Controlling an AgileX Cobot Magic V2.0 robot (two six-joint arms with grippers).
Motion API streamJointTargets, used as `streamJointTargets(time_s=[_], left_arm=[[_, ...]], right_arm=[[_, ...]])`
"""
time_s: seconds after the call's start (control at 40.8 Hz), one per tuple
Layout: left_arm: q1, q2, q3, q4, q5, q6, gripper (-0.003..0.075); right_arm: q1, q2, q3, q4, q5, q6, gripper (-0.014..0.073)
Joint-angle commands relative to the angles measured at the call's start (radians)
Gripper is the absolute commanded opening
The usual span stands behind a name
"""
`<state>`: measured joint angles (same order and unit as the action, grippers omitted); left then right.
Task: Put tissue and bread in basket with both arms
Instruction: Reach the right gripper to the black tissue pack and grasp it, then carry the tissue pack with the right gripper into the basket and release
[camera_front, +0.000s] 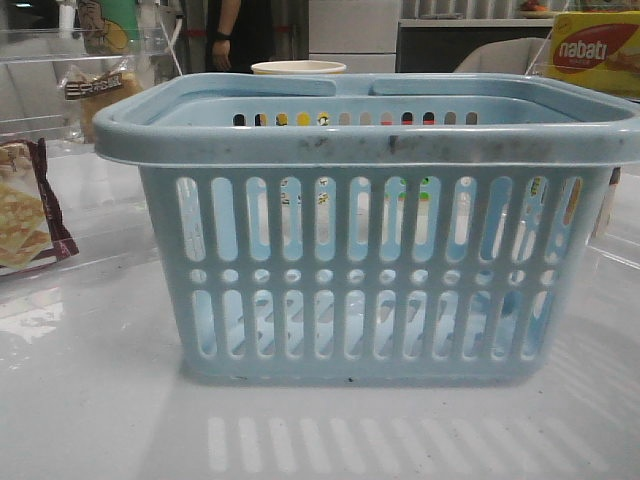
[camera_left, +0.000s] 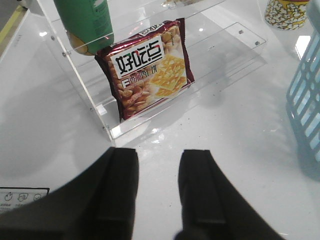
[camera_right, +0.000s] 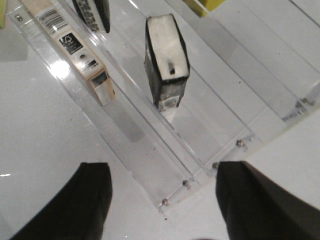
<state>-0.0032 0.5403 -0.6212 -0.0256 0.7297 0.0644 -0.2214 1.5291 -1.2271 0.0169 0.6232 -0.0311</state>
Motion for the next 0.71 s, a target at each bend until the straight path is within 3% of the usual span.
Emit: streamJointTargets(time_s=[0.0, 0.392, 0.686], left_arm=[[-0.008, 0.01, -0.03, -0.01, -0.071, -0.011, 0.0245], [-0.008, 0.01, -0.03, -0.01, -0.071, -0.011, 0.0158], [-0.008, 0.01, -0.03, -0.01, -0.071, -0.011, 0.0126]], right_arm=[[-0.008, 0.03, -0.082, 0.016, -0.07, 0.002, 0.0551], [-0.008, 0.222, -0.149, 0.03, -0.243, 0.002, 0.0539], [-0.008, 0.234, -0.161, 0.03, -0.294, 0.002, 0.0202]])
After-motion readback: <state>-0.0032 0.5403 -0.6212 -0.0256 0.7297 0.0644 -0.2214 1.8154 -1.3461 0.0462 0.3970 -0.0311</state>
